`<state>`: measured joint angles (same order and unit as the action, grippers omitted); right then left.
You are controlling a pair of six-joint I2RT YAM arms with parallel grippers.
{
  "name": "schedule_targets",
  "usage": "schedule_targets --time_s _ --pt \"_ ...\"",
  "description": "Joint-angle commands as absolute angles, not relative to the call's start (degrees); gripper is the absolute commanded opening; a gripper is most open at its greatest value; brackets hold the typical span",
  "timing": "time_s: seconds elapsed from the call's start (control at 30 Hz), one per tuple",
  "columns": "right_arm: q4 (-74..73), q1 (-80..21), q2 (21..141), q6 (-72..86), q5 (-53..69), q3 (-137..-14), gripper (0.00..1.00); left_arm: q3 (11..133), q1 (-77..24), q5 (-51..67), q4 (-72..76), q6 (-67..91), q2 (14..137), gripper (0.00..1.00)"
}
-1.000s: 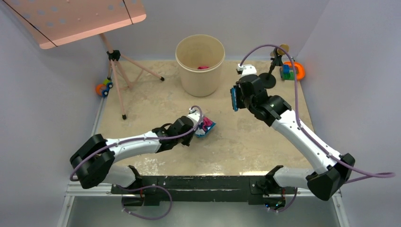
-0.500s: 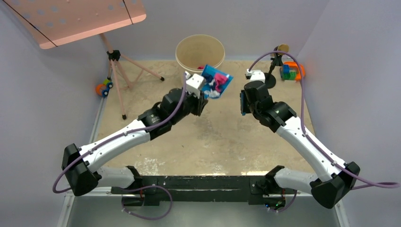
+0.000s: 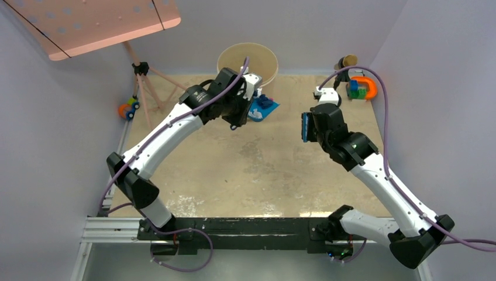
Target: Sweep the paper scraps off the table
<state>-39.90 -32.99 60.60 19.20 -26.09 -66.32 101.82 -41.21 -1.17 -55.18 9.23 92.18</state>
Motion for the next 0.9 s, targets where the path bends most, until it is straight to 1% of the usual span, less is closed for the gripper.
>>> schedule_targets --time_s 0.0,0.57,0.73,0.87 --pt "-40.11 -32.66 58.19 20.34 -27.35 -65.49 0.00 109.56 -39.52 0.95 -62.29 6.31 95.57 0.00" --pt "-40.42 -32.61 58.87 19.58 -26.20 -66.83 0.00 129.19 -34.70 2.27 -67.56 3.52 105.46 0.00" --pt "-40.80 -32.47 58.83 19.26 -26.62 -67.41 0.00 136.00 -31.21 8.13 -67.60 5.37 110.57 0.00" --pt "-40.85 -32.51 58.81 19.54 -26.24 -67.34 0.00 140.54 -27.94 16.43 -65.20 12.64 114.87 0.00"
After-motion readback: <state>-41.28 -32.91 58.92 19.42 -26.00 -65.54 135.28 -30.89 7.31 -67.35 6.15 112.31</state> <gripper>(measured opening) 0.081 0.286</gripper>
